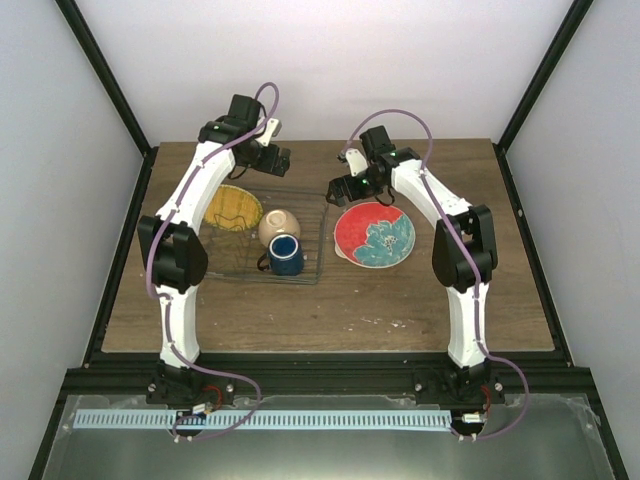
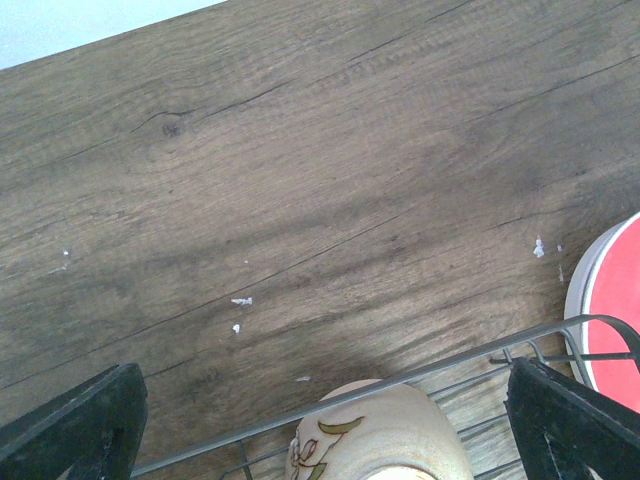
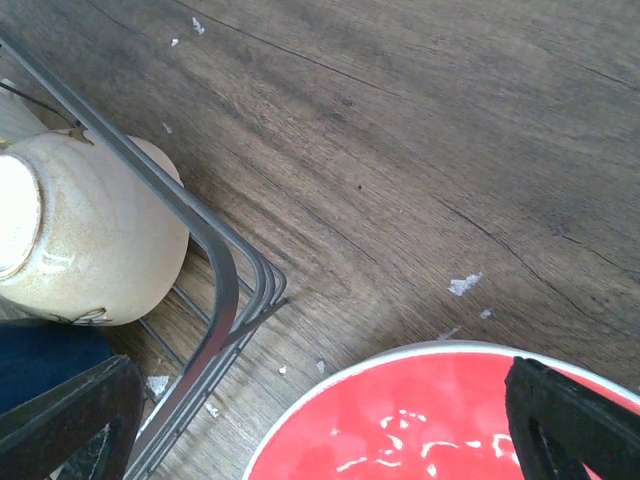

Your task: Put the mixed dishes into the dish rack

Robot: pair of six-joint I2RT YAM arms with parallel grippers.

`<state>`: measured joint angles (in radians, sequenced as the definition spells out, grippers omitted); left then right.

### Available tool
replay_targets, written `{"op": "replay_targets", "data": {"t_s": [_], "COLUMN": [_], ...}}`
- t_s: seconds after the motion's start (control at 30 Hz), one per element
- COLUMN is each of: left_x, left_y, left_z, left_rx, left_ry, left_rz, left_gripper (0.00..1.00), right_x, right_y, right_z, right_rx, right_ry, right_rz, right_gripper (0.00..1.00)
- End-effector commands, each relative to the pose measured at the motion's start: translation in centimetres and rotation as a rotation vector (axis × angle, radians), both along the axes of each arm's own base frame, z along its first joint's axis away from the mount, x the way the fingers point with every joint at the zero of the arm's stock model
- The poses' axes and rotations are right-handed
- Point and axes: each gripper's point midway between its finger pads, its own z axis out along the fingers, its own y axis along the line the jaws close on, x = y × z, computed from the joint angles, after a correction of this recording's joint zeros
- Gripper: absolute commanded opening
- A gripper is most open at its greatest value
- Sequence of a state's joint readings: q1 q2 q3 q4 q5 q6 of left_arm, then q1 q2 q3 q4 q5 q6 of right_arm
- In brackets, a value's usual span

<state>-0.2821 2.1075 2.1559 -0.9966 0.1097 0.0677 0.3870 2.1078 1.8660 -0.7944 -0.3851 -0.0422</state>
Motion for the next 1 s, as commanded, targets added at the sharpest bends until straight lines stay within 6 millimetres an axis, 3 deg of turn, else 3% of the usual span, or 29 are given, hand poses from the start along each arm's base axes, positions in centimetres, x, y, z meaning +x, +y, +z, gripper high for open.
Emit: {"op": "replay_targets", "data": {"t_s": [0.0, 0.23, 0.6, 0.67, 0.97], "left_x": [-0.1, 0.1, 0.6, 0.6, 0.9], "left_y": [-0.1, -0.1, 1.1, 1.4, 2.8], "left_z": [1.1, 0.6, 0.8, 0.8, 1.1], "left_rx": [0.006, 0.007, 0.023, 0.027, 0.031], "left_ry": [-0.035, -0.027, -0.037, -0.036, -0.043], "left_rz": [-0.016, -0.015, 0.021, 0.029, 0.065], "left_gripper": [1.0, 1.0, 1.0, 1.0, 1.0], "right_x": [-0.3, 0.4, 3.4, 4.4, 6.8], "right_y": [1.5, 2.3, 1.2, 1.3, -0.5], "right_z": [-0.2, -1.3, -2.6, -1.7, -1.6], "right_rx": [-0.028, -0.065, -0.176, -0.176, -0.23], "right_ry": [0.001, -0.006, -0.061, -0.097, -0.152], "right_rz": [0.052, 0.058, -0.005, -0.016, -0.081], "right_gripper": [1.0, 1.0, 1.0, 1.0, 1.0]}}
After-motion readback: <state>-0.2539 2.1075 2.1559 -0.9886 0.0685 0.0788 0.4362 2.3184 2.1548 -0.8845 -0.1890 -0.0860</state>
